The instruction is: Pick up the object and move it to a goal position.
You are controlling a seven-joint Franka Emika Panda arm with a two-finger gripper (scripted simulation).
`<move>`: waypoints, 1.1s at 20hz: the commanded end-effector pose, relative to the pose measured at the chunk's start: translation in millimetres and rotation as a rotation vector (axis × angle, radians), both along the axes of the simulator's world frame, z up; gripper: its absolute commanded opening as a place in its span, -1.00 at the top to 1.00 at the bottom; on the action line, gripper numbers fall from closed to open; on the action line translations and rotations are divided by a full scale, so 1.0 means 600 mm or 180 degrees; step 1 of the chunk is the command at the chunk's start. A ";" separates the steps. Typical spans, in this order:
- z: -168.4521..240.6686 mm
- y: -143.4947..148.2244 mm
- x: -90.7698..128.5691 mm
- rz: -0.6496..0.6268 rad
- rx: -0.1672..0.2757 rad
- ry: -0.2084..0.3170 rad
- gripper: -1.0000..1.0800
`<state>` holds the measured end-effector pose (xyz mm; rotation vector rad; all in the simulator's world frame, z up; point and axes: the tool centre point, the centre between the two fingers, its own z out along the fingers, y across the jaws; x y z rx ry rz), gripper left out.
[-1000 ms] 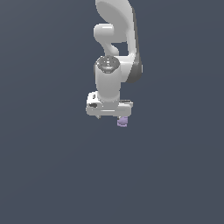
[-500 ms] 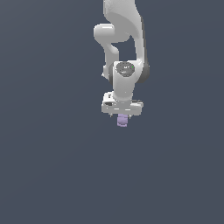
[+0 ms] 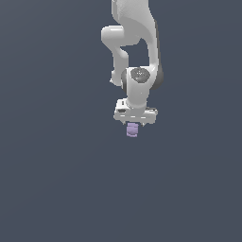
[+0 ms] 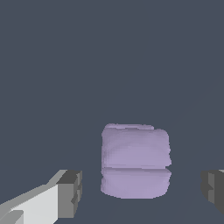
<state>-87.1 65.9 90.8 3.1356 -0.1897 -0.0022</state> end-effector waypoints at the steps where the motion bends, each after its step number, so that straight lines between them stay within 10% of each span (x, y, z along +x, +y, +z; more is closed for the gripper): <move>1: -0.002 0.000 0.000 -0.0002 0.0000 -0.0001 -0.92; 18: -0.084 0.001 -0.002 -0.0010 0.0000 -0.0004 -0.92; 19: -0.084 0.001 -0.002 -0.0010 0.0000 -0.0004 1.00; 22: -0.084 0.001 -0.002 -0.0010 0.0000 -0.0004 1.00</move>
